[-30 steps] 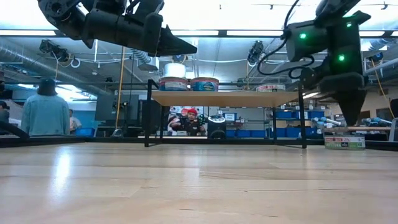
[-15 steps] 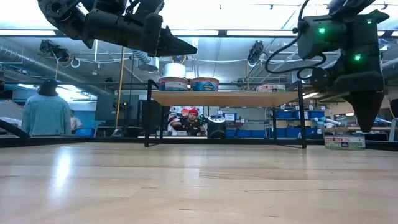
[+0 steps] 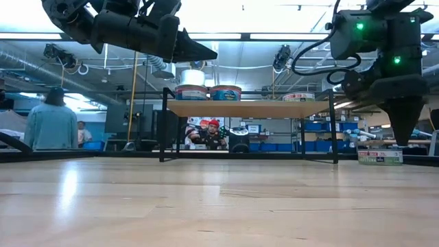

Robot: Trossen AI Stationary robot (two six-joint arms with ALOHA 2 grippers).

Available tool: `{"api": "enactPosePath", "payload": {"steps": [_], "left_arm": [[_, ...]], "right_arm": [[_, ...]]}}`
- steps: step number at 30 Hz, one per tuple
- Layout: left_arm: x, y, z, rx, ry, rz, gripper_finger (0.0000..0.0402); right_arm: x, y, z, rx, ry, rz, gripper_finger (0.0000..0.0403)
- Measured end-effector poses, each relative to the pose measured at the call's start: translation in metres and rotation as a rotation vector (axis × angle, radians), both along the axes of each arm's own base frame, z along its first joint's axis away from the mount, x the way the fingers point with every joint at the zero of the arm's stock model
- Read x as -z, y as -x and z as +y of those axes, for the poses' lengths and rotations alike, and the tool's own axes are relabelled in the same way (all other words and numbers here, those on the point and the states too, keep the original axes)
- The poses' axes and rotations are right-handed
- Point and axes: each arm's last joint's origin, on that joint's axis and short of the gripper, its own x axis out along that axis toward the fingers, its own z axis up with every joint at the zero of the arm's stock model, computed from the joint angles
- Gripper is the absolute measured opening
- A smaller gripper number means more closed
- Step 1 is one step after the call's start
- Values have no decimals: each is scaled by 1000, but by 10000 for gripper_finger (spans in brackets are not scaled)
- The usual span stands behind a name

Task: Stack canned seafood by type on shelf
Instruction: Put the green tuna can on the shelf aligned with the other green tuna can

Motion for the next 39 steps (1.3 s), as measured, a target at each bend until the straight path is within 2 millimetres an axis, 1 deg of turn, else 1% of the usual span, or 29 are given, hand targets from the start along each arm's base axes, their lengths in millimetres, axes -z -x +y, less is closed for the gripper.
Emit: {"api": "enactPosePath", "payload": {"steps": [8, 16, 26, 35, 39], "left_arm": [[-4, 0, 0, 0, -1, -40, 26], [0, 0, -1, -2, 57, -6, 26], [1, 0, -2, 0, 53, -5, 26], [-3, 0, -2, 0, 53, -39, 26], [-4, -1, -4, 24, 55, -50, 26]], "right_arm": [[0, 0, 0, -1, -7, 0, 103], [0, 0, 3, 19, -7, -3, 102], [0, -2, 12, 5, 14, -31, 102], [0, -7, 21, 3, 7, -102, 102], [0, -9, 26, -7, 1, -135, 101]]}}
